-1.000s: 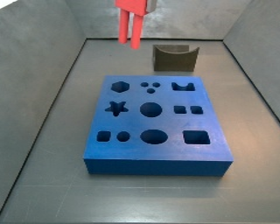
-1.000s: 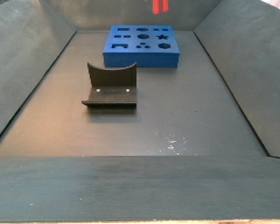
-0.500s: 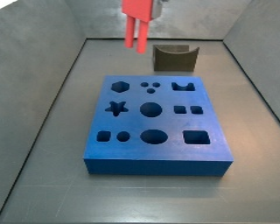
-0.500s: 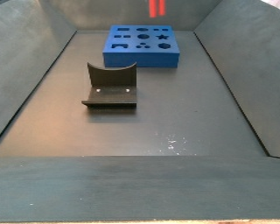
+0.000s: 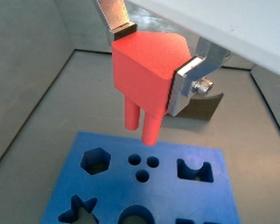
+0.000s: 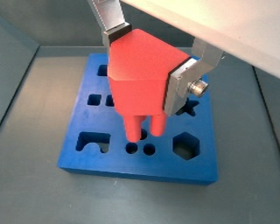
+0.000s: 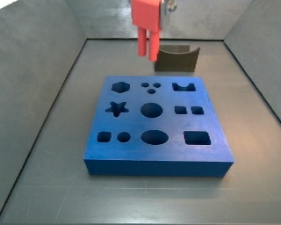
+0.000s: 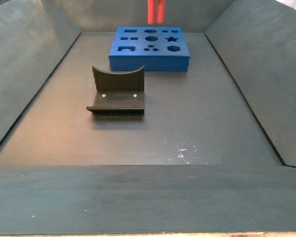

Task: Pick up the 3 prong object. Move up. Place the 3 prong object on the fixture. Regrasp the 3 prong object. Move to above the board. Insert the 3 prong object.
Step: Insert the 3 prong object.

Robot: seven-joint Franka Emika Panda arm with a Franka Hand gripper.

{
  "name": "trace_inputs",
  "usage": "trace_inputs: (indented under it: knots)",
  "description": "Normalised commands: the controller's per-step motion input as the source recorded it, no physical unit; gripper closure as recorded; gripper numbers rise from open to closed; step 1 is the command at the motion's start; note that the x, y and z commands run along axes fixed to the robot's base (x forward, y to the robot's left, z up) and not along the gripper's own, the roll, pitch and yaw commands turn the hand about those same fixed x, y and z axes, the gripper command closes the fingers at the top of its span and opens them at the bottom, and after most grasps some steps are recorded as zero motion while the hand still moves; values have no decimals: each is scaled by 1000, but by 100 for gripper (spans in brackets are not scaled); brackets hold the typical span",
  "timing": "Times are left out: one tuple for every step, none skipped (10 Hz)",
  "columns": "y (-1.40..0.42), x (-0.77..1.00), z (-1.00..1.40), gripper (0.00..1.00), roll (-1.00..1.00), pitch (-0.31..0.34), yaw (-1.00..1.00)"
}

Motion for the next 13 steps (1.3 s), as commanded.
trace_inputs:
  knots:
    - [0,69,-537,100,-109,-346,-389]
    - [0,74,-517,100,-111,-434,-471]
    - [11,160,-391,100,-206,-406,-569]
    - [74,14,-63,100,-106,-46,-317]
    - [0,0,-3,100,0,0,-29]
    - [0,0,-17,100,0,-9,-151]
    - [0,0,-100,100,0,0,-137]
    - [0,0,-89,100,0,0,-166]
    - [0,0,-9,100,0,0,-11]
    - [-3,0,-66,100,0,23,-106]
    - [0,-37,-97,100,0,57,-274]
    - [0,0,0,100,-6,109,-197]
    - [0,0,-69,100,0,0,0]
